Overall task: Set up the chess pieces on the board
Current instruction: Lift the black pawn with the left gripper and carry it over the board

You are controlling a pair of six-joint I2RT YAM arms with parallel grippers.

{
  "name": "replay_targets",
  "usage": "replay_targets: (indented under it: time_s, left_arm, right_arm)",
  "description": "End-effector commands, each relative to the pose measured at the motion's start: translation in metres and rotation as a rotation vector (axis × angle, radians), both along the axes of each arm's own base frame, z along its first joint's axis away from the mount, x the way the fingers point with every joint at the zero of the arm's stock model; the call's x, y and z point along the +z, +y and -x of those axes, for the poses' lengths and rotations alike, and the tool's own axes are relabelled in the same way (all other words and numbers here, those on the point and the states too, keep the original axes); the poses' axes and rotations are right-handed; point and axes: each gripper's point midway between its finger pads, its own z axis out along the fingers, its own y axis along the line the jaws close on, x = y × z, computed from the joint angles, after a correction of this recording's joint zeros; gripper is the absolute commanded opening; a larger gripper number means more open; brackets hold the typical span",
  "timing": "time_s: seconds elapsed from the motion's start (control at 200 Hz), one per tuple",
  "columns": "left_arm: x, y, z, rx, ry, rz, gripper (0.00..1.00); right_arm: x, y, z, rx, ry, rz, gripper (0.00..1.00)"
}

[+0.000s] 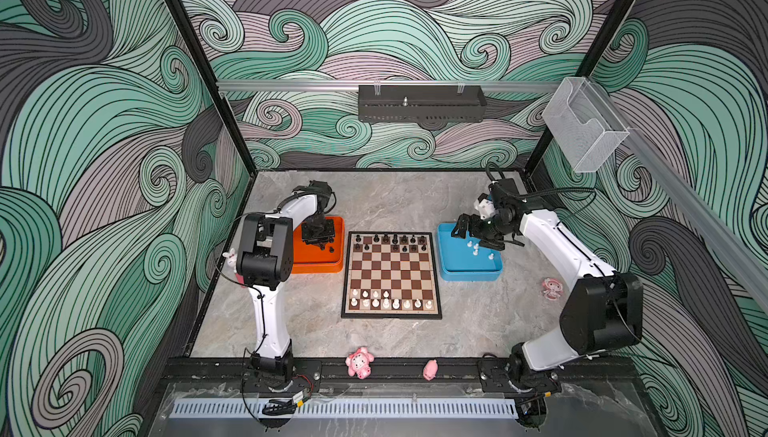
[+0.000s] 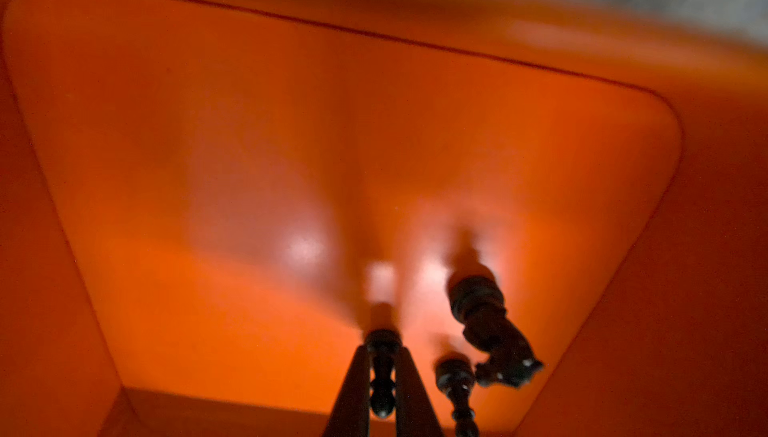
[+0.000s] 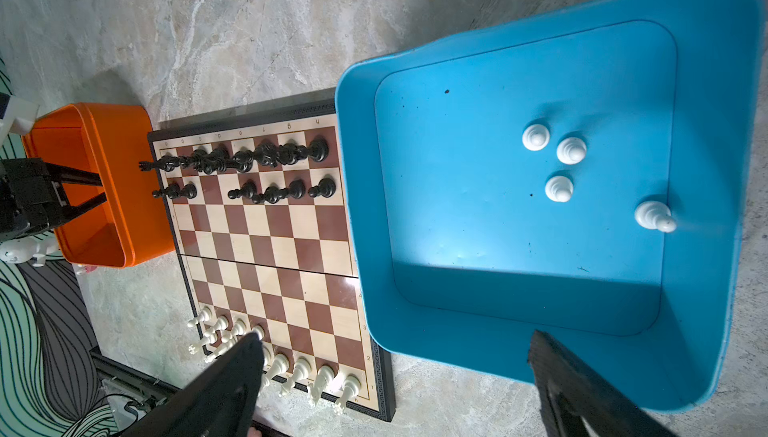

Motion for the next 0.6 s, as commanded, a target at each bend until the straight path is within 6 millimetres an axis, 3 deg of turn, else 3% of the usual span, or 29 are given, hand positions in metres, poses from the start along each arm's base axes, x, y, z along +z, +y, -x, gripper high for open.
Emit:
replay_targets:
  time_s: [0.0, 0.285, 0.595]
  left_arm:
    - [0.003, 0.001, 0.003, -0.012, 0.017, -0.025, 0.12]
    - [0.015, 0.003, 0.007, -0.021, 0.010, -0.037, 0.11]
    - [0.046, 0.003, 0.010, -0.036, -0.016, -0.050, 0.10]
  right_arm:
    - [-0.005, -0.002, 0.001, 0.004, 0.011, -0.004, 0.99]
    - [-0.004, -0.001, 0.002, 0.003, 0.009, -0.007, 1.00]
    - [0.000, -0.001, 0.002, 0.006, 0.000, -0.013, 0.99]
